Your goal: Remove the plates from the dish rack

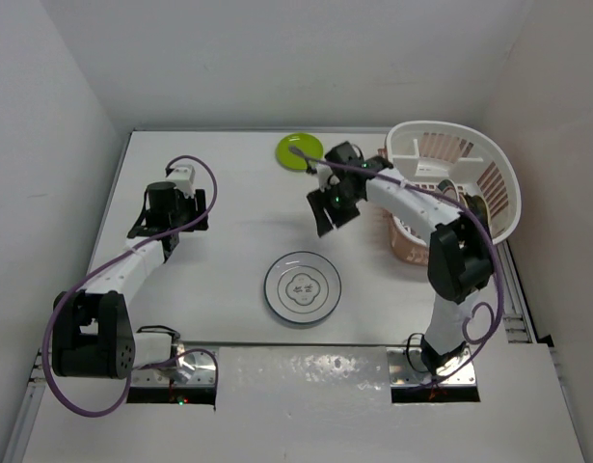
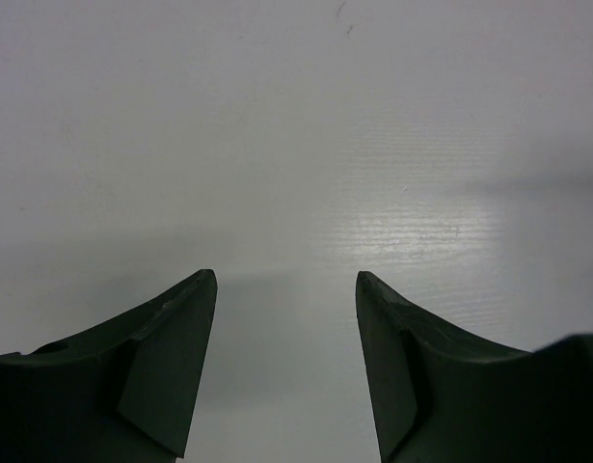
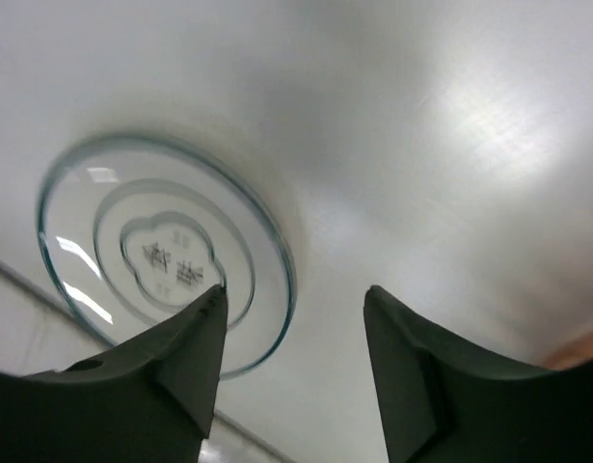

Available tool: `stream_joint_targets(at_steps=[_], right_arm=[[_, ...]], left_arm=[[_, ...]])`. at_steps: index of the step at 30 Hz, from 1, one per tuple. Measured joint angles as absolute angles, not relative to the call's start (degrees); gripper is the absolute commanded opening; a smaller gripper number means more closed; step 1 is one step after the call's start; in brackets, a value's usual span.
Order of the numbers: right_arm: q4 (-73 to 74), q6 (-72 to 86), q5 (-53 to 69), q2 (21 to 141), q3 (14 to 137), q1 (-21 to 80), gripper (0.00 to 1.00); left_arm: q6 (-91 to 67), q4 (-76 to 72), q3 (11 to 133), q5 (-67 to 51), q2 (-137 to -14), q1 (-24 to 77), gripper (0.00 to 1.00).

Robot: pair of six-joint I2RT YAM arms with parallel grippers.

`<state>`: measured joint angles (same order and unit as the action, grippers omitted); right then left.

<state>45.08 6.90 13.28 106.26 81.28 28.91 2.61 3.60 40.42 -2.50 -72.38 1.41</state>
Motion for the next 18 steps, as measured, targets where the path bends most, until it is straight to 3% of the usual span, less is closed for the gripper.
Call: stream_joint_targets(at_steps=[2, 4, 6, 8, 9, 11, 13, 16, 18], right_arm=[[47.7, 8.0, 9.1, 105.6, 90.5, 28.4, 0.63], [50.2, 9.1, 4.3, 104.3, 98.9, 27.2, 0.6], [51.7, 10.9, -3.6, 101.0, 106.0, 24.3, 0.38], [53.3, 12.8, -11.9, 97.1, 108.2, 20.6, 0.28], [54.8, 13.9, -16.1, 95.0, 108.3, 17.8, 0.33], [58.1, 16.0, -23.4, 92.3, 107.8, 12.3, 0.57], [60.4, 17.0, -29.6, 91.0, 105.3, 7.5, 0.56], [62.2, 17.3, -34.0, 90.4, 98.5, 4.5, 0.45], [62.1, 17.0, -34.7, 90.4, 93.2, 4.0, 0.45]], left_arm=[[2.7, 3.6, 40.4, -2.5, -72.4, 1.4, 0.57], [2.7, 3.6, 40.4, -2.5, -72.4, 1.4, 0.57], [2.7, 3.6, 40.4, -2.3, -72.4, 1.4, 0.57], [2.6, 3.6, 40.4, -2.1, -72.3, 1.4, 0.57], [2.6, 3.6, 40.4, -2.0, -72.2, 1.4, 0.57], [2.5, 3.6, 40.4, -1.8, -71.9, 1.4, 0.57], [2.5, 3.6, 40.3, -1.7, -71.7, 1.4, 0.57], [2.5, 3.2, 39.9, -1.6, -71.5, 1.4, 0.57], [2.5, 3.1, 39.5, -1.6, -71.4, 1.4, 0.57]])
